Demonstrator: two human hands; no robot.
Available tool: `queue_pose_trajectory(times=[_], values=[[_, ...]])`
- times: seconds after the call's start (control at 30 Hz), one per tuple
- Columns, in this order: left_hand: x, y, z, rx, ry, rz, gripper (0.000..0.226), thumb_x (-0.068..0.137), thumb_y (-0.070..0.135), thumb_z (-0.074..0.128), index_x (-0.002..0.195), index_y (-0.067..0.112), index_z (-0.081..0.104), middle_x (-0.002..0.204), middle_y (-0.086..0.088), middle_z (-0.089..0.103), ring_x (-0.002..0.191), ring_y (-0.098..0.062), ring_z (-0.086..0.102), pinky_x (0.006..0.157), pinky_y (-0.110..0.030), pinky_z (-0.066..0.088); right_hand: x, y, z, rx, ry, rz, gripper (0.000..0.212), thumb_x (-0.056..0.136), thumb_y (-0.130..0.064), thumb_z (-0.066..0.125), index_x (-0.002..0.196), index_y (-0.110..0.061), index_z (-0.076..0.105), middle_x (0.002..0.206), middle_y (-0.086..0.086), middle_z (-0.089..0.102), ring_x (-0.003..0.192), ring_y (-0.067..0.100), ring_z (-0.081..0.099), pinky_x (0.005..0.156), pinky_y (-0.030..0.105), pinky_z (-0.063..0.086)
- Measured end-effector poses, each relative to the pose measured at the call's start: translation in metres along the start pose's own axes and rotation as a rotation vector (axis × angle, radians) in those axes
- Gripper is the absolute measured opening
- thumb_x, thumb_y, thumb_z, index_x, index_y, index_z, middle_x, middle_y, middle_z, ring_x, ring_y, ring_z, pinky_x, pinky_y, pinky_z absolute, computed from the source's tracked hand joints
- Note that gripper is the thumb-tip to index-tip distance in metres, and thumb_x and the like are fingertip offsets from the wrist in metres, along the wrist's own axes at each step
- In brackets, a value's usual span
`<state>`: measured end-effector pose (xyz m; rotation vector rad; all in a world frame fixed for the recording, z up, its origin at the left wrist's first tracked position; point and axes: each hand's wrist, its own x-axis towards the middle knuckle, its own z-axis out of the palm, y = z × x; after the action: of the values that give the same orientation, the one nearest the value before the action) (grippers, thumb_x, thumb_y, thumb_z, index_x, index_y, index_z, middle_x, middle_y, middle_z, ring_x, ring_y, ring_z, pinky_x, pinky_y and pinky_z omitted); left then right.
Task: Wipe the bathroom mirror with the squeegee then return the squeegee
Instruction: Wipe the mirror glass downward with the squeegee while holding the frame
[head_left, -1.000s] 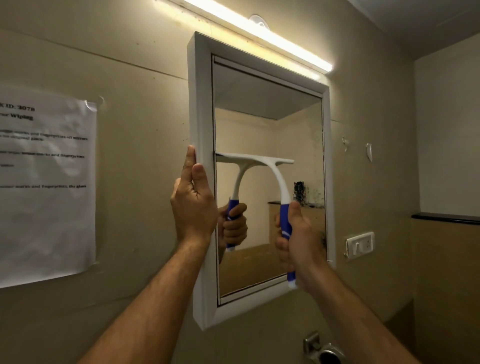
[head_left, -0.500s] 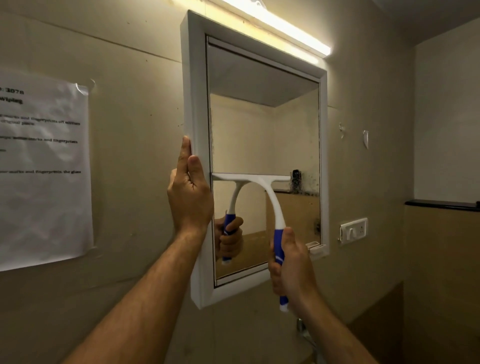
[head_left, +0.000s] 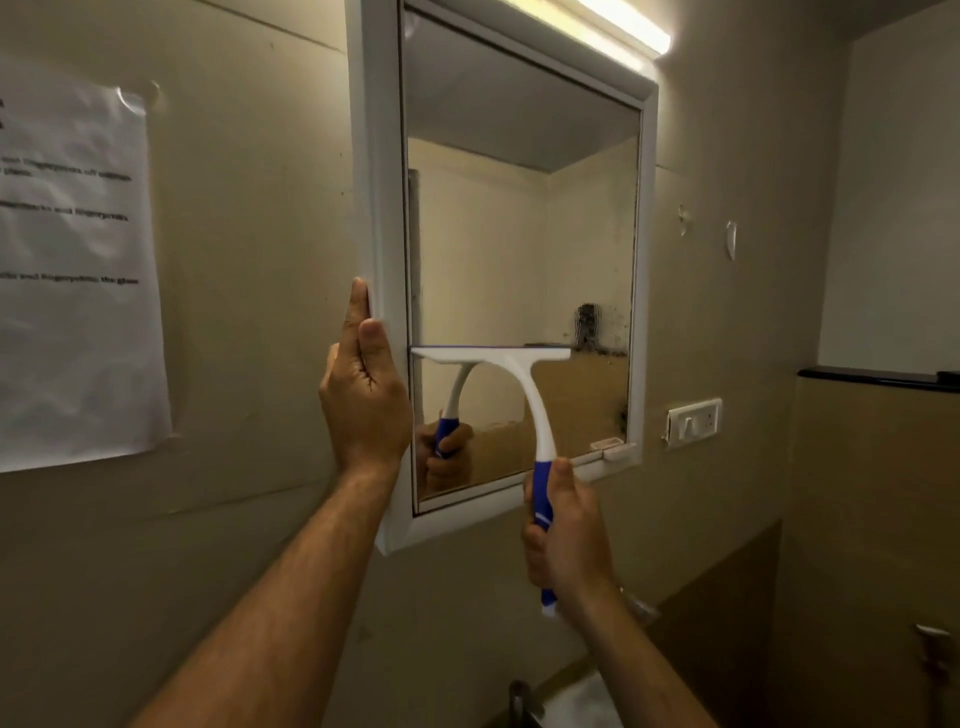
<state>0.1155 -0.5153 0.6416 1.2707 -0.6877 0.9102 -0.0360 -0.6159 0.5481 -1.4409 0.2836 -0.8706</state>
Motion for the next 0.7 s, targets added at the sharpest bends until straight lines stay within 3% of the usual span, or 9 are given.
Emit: queue_pose_trajectory(times=[0.07,0.23,0.33,0.4,0.53,0.7], values=[[-0.011,-0.006,-0.002,-0.007,0.004,-0.003,0.038,0.1,0.049,0.026,0.138,0.054,0.029,0.098,0.011,0.061,0.063,-0.024,0.051,0.056,-0.032,0.047,-0.012,0.014,-0.007,0.0,-0.021,0.037,0.062,0.08,-0.066,0.035,0.096,-0.01,0.055,0.049,-0.006,0.046,0.039,0.008,0.038,0.037,0.021,0.033],[-0.026,-0.014,-0.005,-0.027,0.021,0.008,0.039,0.1,0.049,0.025,0.139,0.049,0.032,0.103,0.013,0.059,0.065,-0.01,0.05,0.059,-0.02,0.042,-0.008,-0.003,-0.013,0.061,-0.08,0.008,0.053,0.089,-0.061,0.036,0.1,-0.014,0.056,0.051,-0.005,0.046,0.039,0.009,0.035,0.036,0.021,0.031],[-0.029,-0.014,-0.005,-0.039,0.019,0.008,0.039,0.103,0.041,0.027,0.141,0.04,0.035,0.097,0.031,0.049,0.081,0.016,0.051,0.064,0.003,0.037,0.001,-0.017,-0.013,0.111,-0.138,-0.005,0.036,0.097,-0.052,0.037,0.11,-0.021,0.052,0.053,-0.004,0.048,0.039,0.008,0.037,0.036,0.021,0.031],[-0.032,-0.016,-0.006,-0.055,0.015,-0.005,0.039,0.103,0.037,0.028,0.142,0.038,0.035,0.097,0.037,0.044,0.088,0.026,0.045,0.068,0.008,0.033,0.001,-0.012,-0.015,0.107,-0.142,0.021,0.037,0.097,-0.052,0.037,0.114,-0.023,0.051,0.054,-0.004,0.049,0.039,0.008,0.038,0.036,0.02,0.032],[-0.038,-0.021,-0.006,-0.066,0.036,0.017,0.039,0.103,0.035,0.03,0.141,0.034,0.039,0.097,0.037,0.045,0.091,0.026,0.045,0.074,0.009,0.029,-0.013,0.026,-0.022,0.104,-0.119,0.118,0.053,0.084,-0.062,0.038,0.105,-0.016,0.055,0.052,-0.005,0.048,0.039,0.009,0.037,0.036,0.021,0.033],[-0.041,-0.02,-0.006,-0.047,0.045,-0.006,0.039,0.103,0.033,0.031,0.142,0.031,0.039,0.095,0.034,0.045,0.09,0.025,0.045,0.073,0.009,0.029,-0.023,0.041,-0.028,0.057,-0.132,0.108,0.052,0.086,-0.059,0.037,0.098,-0.012,0.054,0.052,-0.004,0.047,0.039,0.009,0.036,0.037,0.021,0.033]])
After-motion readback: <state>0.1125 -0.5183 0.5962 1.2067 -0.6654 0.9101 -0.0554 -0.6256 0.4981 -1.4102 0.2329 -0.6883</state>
